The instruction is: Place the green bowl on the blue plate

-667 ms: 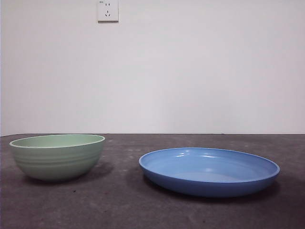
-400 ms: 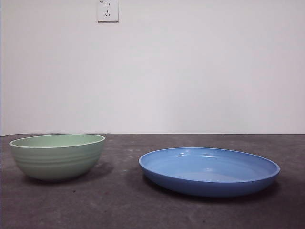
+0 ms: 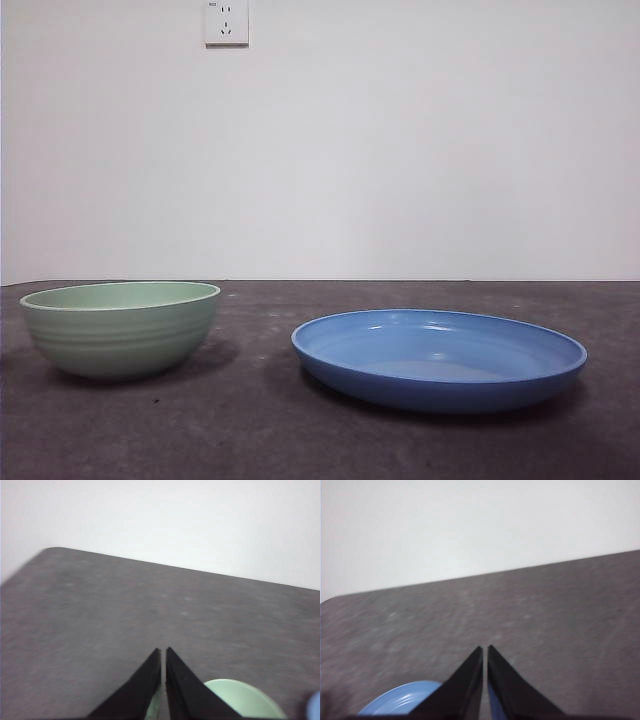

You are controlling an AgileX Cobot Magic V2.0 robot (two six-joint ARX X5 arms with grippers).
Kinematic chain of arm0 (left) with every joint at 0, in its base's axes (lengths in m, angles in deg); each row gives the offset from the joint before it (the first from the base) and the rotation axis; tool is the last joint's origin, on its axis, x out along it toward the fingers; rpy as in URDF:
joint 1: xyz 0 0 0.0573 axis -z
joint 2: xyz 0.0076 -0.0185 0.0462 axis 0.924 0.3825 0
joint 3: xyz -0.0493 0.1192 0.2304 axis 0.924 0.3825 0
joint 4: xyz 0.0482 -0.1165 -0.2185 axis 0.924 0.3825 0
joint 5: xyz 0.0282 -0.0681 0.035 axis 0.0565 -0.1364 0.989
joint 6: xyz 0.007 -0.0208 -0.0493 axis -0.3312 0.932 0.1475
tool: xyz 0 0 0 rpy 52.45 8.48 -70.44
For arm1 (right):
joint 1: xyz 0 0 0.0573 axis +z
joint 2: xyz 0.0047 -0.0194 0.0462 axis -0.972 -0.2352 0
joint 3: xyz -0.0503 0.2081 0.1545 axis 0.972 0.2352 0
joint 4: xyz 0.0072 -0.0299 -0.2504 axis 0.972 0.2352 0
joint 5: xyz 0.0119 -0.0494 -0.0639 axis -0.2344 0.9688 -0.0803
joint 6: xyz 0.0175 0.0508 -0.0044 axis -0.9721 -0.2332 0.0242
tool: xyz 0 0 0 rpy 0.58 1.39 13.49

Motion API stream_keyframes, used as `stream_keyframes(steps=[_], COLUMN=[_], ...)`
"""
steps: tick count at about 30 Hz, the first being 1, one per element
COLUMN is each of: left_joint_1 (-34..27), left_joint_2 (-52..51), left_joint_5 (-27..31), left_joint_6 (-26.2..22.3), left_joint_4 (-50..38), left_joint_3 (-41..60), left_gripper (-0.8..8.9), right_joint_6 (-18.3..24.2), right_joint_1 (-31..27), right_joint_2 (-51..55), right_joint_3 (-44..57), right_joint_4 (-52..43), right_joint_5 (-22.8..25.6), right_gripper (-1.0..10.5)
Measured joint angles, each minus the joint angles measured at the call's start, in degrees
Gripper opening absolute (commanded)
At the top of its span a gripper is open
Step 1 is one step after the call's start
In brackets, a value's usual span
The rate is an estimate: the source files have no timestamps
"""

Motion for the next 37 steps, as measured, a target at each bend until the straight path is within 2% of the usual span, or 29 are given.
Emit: stream_keyframes(steps=[5, 9, 14, 19, 27, 37], left_joint_1=[1.05, 1.68, 2.54, 4.02, 6.38, 6.43], left_joint_2=[7.30, 13.11, 21.40, 29.68, 36.41, 37.64], left_joint_5=[-5.88, -12.22, -21.40, -28.02, -30.58, -30.58], left_joint_6=[1.14, 1.49, 1.60, 0.48, -2.73, -3.06], left_joint_4=[6.27, 11.10, 18.73, 26.12, 30.05, 30.75], left_joint_3=[-10.73, -17.64, -25.31, -32.35, -37.42, -37.42], left_gripper=[0.17, 0.17, 0.17, 0.17, 0.19, 0.30], right_joint_6=[0.17, 2.08, 5.73, 8.96, 10.62, 10.67], right_joint_1=[0.00, 0.00, 0.00, 0.48, 4.33, 4.98], right_joint_2=[-7.02, -12.87, -19.28, -24.74, -31.41, -33.42], right_joint_3=[-9.73, -16.61, -24.37, -30.62, -34.29, -34.29], right_joint_4=[8.26, 13.70, 20.22, 25.00, 28.26, 30.60], right_joint_5=[-7.08, -13.14, -16.59, -20.20, -24.24, -24.39], right_gripper=[0.1, 0.1, 0.1, 0.1, 0.1, 0.1])
